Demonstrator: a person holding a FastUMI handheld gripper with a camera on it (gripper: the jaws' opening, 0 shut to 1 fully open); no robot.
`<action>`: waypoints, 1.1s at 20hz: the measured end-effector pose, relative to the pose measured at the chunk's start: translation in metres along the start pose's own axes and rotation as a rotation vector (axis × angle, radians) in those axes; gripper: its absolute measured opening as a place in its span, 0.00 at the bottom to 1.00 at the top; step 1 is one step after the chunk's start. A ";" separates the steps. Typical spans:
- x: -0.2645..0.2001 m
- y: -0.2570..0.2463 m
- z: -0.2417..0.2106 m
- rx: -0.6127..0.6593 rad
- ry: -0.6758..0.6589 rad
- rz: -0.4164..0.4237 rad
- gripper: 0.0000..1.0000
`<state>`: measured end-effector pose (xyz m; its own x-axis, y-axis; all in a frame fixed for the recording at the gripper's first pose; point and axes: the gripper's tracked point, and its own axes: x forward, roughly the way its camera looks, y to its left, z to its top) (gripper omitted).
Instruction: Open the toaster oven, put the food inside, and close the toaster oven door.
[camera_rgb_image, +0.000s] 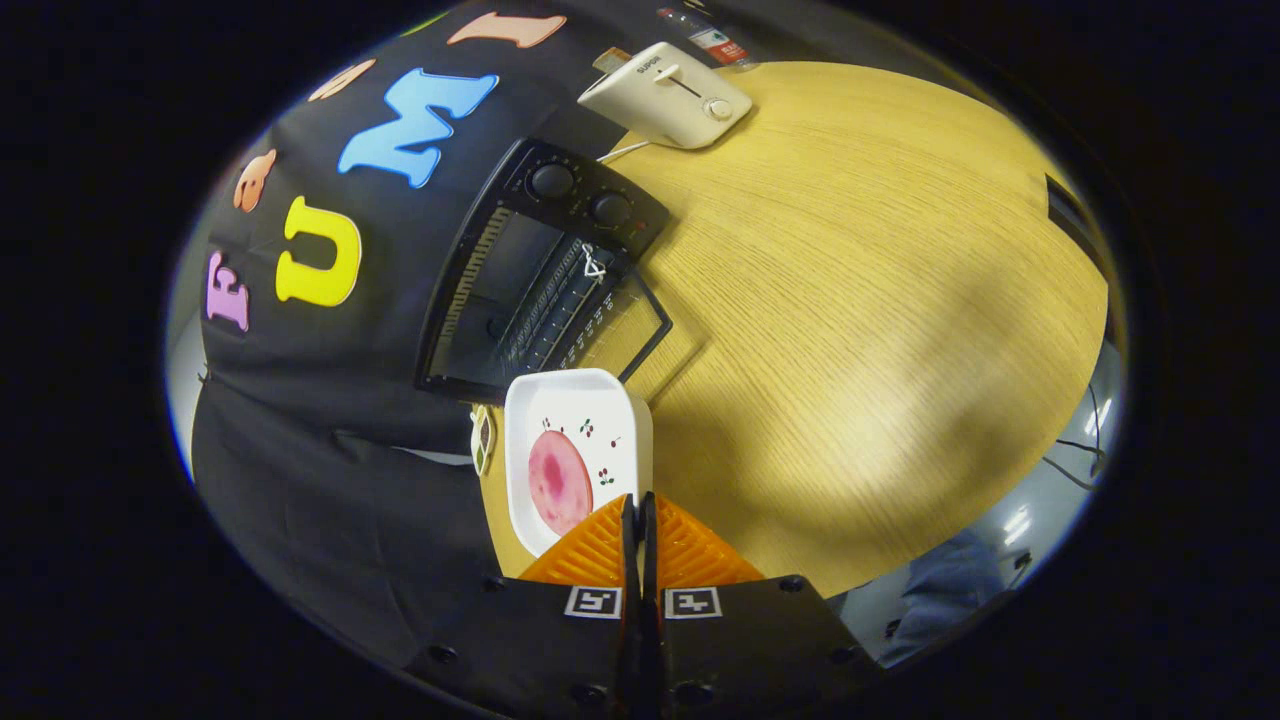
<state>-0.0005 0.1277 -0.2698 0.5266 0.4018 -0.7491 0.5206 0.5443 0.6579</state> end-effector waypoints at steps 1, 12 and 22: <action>0.006 0.006 0.002 0.019 -0.008 0.007 0.02; 0.071 0.064 0.032 0.212 -0.132 0.056 0.02; 0.125 0.104 0.068 0.389 -0.238 0.090 0.02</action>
<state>0.1644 0.1844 -0.2898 0.6971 0.2302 -0.6790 0.6553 0.1798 0.7337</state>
